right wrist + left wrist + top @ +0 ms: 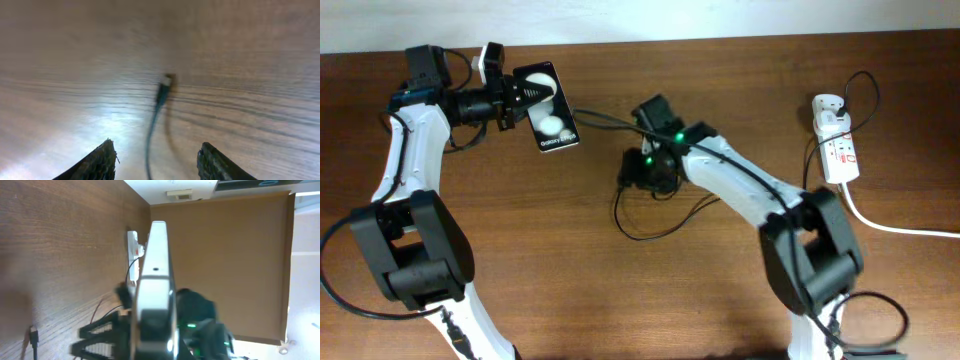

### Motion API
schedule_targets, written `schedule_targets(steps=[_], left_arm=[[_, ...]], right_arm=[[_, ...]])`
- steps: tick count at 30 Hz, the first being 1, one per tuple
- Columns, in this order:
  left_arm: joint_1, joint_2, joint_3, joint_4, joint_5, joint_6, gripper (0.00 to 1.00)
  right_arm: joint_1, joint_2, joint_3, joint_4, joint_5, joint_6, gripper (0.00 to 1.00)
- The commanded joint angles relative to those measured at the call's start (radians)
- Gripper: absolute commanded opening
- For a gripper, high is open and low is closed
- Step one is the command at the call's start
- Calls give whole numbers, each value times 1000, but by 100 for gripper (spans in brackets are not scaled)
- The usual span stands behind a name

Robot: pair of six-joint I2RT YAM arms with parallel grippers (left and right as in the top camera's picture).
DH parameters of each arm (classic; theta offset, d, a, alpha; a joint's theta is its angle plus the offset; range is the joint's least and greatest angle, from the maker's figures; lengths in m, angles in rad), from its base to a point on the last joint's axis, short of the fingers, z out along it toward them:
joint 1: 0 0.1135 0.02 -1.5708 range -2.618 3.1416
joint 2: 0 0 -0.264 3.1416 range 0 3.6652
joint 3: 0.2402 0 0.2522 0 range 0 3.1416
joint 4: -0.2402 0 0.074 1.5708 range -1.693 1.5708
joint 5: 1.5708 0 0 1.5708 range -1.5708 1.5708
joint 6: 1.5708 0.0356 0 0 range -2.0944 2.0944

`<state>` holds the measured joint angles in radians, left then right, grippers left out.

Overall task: Plug charger to phone and switch on socket
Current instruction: 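Hold the phone with the left gripper and lower the right gripper to the cable end, then grasp the USB-C cable plug with the right gripper and lift it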

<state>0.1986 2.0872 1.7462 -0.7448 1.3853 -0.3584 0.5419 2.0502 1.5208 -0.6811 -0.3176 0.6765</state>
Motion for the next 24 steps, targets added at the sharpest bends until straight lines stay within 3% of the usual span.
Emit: schedule_targets(steps=[1,10,18,20,22,24], left_arm=[[34,-8,9,3,60,16,0],[121,-8,9,2,59,16,0],[121,-8,9,-2,59,16,0],[120,-8,9,-2,59,16,0],[120,-8,9,-2,59,16,0],[120,-8,9,-2,59,16,0]], right_arm=[[28,54,17,6,13,13,55],[70,122,16,90,35,70,40],[105,182,16,118,97,130,37],[106,183,16,116,131,138,28],[106,183,16,111,147,145,7],[106,183,16,112,149,140,4]])
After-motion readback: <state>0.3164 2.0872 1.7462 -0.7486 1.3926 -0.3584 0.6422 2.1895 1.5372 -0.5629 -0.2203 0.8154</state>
